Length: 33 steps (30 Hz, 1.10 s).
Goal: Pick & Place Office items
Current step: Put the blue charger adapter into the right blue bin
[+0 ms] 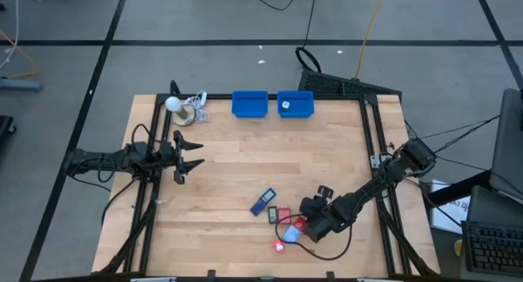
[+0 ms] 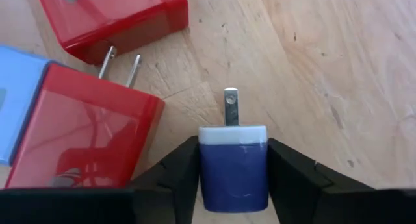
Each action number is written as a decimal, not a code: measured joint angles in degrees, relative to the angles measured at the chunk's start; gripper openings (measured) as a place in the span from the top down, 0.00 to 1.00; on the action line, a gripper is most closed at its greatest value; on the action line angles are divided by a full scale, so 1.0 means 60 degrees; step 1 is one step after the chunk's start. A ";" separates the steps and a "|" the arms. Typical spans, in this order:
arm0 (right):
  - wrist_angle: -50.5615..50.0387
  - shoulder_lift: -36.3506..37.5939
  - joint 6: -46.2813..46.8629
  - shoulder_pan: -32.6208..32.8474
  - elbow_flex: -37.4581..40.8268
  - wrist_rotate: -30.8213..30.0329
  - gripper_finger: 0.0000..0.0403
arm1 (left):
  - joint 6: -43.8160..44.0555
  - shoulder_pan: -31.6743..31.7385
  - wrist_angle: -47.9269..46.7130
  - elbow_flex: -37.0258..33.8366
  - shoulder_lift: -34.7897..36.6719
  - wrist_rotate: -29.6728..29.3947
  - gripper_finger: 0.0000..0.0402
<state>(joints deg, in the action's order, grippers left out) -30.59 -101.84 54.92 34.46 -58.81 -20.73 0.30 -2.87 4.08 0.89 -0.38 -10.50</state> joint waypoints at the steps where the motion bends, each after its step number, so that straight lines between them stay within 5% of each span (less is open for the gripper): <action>1: -0.0003 0.0000 0.0000 0.0000 0.0000 0.0000 0.66 | 0.0001 0.0001 0.0000 0.0000 0.0002 0.0000 0.36; 12: 0.0042 -0.0007 -0.0018 0.0000 0.0000 -0.0036 0.61 | 0.0000 -0.0001 0.0000 -0.0003 0.0000 0.0000 0.36; 33: 0.0080 -0.0007 -0.0379 -0.0004 0.0000 -0.0076 0.69 | 0.0000 -0.0001 0.0000 0.0000 0.0000 0.0004 0.36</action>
<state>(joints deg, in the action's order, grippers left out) -30.11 -101.89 52.64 34.44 -58.81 -21.19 0.30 -2.87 4.08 0.89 -0.38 -10.48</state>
